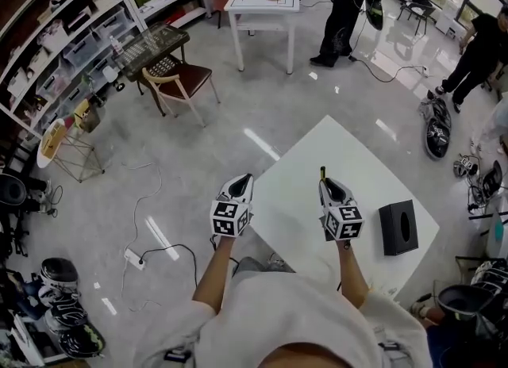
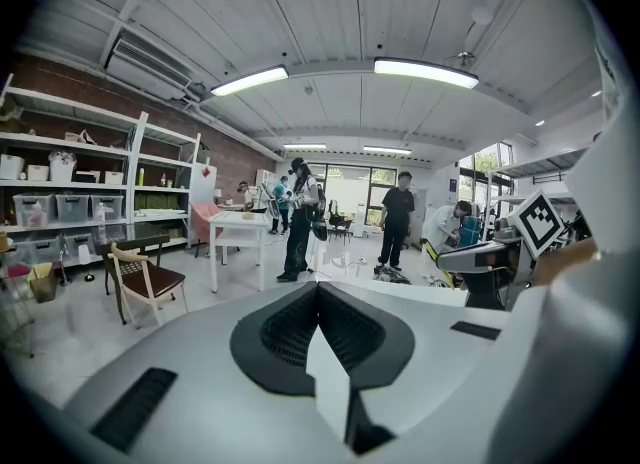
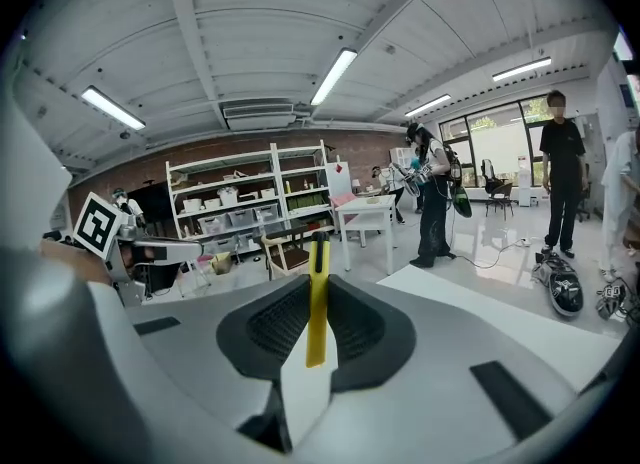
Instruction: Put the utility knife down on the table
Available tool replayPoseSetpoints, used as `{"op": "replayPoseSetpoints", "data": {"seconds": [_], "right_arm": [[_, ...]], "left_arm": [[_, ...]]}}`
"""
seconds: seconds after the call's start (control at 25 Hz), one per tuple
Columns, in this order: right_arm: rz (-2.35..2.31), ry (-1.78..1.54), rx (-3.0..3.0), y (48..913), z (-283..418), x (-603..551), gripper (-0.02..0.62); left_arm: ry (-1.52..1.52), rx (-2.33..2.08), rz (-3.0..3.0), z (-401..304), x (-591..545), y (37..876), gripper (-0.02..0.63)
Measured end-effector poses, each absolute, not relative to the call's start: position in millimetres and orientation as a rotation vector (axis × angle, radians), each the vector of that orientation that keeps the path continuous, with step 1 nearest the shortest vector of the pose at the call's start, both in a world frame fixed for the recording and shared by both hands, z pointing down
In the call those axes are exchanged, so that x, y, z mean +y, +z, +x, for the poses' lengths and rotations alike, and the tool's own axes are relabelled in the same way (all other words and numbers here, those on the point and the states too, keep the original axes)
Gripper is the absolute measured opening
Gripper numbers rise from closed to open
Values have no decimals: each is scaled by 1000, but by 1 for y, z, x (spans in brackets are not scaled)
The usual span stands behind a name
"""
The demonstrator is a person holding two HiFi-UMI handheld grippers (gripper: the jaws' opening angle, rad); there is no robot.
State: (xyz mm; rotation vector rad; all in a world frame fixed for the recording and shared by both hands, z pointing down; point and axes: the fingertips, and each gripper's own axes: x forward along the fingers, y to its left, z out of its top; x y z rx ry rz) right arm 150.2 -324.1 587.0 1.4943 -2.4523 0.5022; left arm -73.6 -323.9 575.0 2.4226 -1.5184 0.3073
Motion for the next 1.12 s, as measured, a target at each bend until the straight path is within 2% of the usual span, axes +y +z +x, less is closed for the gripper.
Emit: {"op": "replayPoseSetpoints", "data": {"seconds": [1.12], "right_arm": [[1458, 713, -2283, 657, 143, -320, 74]], "left_arm": [[434, -1376, 2347, -75, -335, 632, 20]]}}
